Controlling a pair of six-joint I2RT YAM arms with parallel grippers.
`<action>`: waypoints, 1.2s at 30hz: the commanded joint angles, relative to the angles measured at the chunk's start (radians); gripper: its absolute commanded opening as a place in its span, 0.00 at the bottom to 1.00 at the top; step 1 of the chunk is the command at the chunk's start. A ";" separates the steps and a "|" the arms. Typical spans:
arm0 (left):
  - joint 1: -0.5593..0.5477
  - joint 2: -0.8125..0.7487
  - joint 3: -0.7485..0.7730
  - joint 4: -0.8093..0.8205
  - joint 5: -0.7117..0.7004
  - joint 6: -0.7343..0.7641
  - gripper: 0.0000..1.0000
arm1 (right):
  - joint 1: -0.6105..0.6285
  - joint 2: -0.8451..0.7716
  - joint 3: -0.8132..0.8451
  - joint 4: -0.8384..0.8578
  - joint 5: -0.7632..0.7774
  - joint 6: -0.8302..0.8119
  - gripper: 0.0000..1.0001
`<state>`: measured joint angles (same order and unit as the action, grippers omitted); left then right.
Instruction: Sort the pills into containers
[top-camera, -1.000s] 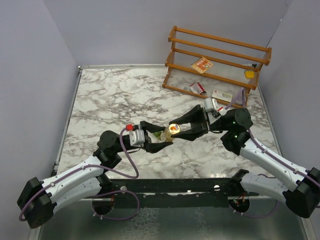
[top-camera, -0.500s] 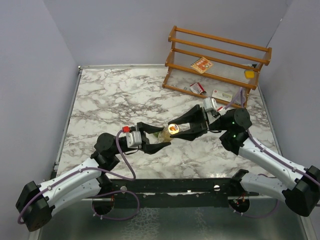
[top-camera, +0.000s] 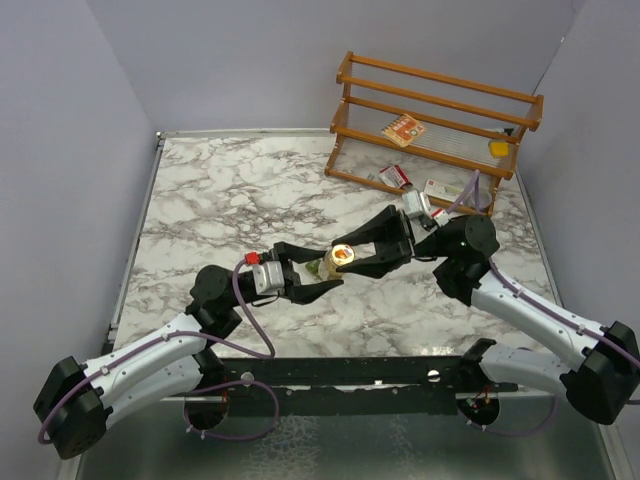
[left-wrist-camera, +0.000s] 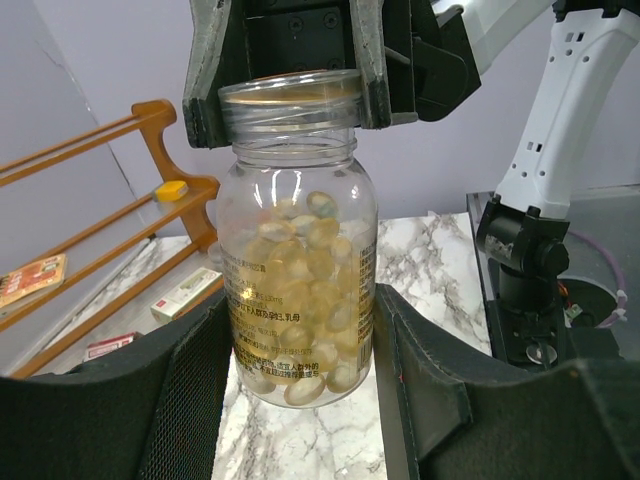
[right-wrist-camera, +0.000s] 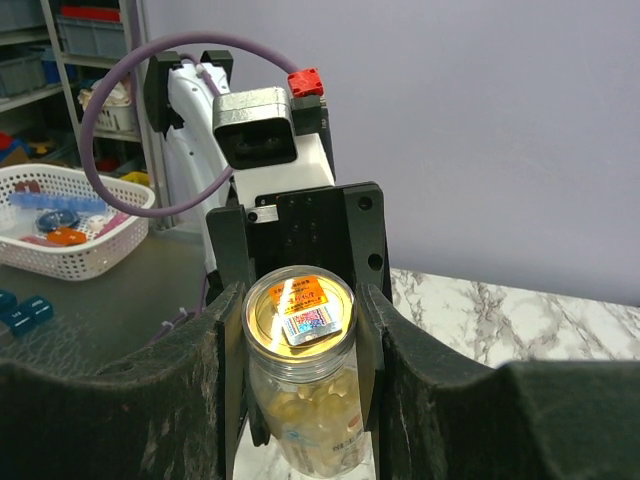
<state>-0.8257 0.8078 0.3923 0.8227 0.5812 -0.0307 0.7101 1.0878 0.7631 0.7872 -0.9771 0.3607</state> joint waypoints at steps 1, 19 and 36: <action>-0.006 -0.026 0.053 0.133 0.028 0.028 0.00 | 0.009 0.008 0.029 -0.090 0.025 -0.045 0.01; -0.007 -0.034 0.083 0.080 -0.041 0.058 0.00 | 0.011 -0.025 0.060 -0.288 0.166 -0.160 0.01; -0.007 0.000 0.112 0.070 -0.128 0.083 0.00 | 0.015 -0.009 0.064 -0.333 0.290 -0.217 0.01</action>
<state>-0.8246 0.8185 0.4355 0.7792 0.4477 0.0212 0.7258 1.0512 0.8288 0.5438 -0.7815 0.1616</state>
